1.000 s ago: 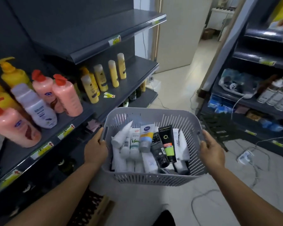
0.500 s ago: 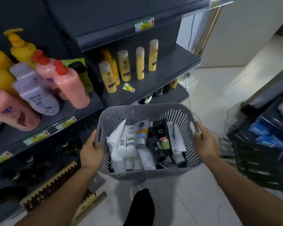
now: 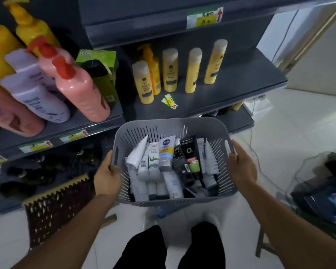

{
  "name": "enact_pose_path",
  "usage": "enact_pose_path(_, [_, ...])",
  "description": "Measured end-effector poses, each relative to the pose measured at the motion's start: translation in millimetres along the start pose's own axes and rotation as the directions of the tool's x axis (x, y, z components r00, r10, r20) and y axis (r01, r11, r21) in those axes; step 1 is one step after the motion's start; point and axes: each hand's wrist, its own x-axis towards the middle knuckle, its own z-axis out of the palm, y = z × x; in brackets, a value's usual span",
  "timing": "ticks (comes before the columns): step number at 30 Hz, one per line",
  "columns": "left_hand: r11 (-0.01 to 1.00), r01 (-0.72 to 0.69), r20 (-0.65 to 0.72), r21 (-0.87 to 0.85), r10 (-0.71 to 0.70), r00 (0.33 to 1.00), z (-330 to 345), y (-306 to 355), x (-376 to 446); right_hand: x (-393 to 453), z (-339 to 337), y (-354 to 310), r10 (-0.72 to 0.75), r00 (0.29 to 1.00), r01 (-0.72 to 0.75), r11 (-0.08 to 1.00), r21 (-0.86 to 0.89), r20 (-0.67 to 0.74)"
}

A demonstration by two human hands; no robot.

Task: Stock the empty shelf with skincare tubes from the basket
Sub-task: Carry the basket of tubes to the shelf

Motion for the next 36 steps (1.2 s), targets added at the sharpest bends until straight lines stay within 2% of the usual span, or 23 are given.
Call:
enact_pose_path(9, [0.981, 0.195, -0.232, -0.017, -0.194, 0.953, 61, 2, -36, 83, 4, 18, -0.201, 0.959, 0.216, 0.975, -0.057, 0.197])
enact_pose_path(13, [0.965, 0.255, -0.282, -0.068, -0.264, 0.923, 90, -9, -47, 110, 12, 25, -0.288, 0.929, 0.308, 0.950, -0.054, 0.232])
enact_pose_path(17, [0.957, 0.268, -0.314, -0.111, -0.289, 0.904, 112, -24, -51, 120, 28, 34, -0.313, 0.918, 0.329, 0.944, -0.029, 0.245])
enact_pose_path(21, [0.968, 0.220, -0.347, -0.117, -0.248, 0.905, 120, -35, -48, 126, 40, 40, -0.316, 0.924, 0.330, 0.943, -0.030, 0.217])
enact_pose_path(30, [0.967, 0.250, -0.289, -0.040, -0.251, 0.924, 115, -29, -54, 119, 36, 34, -0.321, 0.918, 0.347, 0.935, -0.078, 0.235])
enact_pose_path(33, [0.966, 0.252, -0.229, 0.048, -0.235, 0.945, 112, -32, -54, 118, 34, 34, -0.317, 0.911, 0.355, 0.928, -0.109, 0.262])
enact_pose_path(36, [0.968, 0.189, -0.163, 0.167, -0.162, 0.973, 107, -31, -57, 111, 34, 32, -0.317, 0.896, 0.372, 0.918, -0.135, 0.310])
